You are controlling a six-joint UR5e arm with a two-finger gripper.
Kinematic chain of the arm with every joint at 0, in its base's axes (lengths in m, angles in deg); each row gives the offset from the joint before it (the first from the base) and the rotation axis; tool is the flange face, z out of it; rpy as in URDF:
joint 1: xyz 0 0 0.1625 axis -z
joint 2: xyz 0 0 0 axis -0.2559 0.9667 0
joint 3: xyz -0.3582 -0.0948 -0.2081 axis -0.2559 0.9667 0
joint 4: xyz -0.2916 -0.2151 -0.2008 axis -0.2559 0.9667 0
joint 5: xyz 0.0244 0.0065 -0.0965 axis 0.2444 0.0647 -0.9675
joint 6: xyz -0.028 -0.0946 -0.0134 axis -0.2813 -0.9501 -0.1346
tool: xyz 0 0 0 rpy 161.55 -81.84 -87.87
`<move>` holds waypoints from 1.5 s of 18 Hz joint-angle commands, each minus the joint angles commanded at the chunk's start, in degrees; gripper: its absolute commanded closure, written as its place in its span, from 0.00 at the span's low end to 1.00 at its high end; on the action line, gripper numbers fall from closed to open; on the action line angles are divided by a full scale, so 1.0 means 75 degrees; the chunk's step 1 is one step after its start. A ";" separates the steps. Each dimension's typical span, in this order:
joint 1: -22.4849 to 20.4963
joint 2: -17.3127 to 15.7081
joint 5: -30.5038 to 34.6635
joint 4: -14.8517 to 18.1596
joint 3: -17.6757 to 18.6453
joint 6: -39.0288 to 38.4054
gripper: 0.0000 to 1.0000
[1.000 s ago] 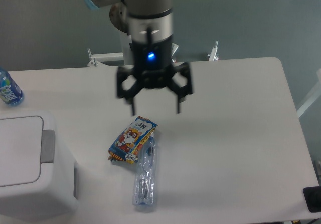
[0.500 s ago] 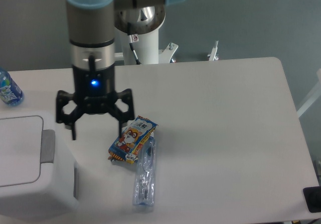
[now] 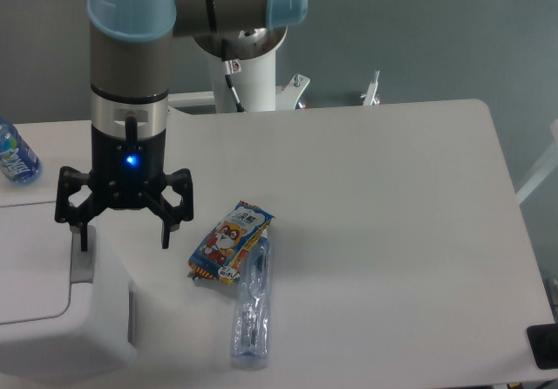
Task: Open the trash can
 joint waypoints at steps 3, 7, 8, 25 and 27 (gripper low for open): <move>0.0012 0.0047 0.0000 0.0000 -0.0012 0.0000 0.00; 0.0012 0.0105 0.0012 -0.0035 -0.0012 0.0012 0.00; 0.0012 0.0117 0.0012 -0.0035 -0.0023 0.0023 0.00; 0.0024 0.0223 0.0012 -0.0035 0.0000 0.0035 0.00; 0.0024 0.0223 0.0012 -0.0035 0.0012 0.0035 0.00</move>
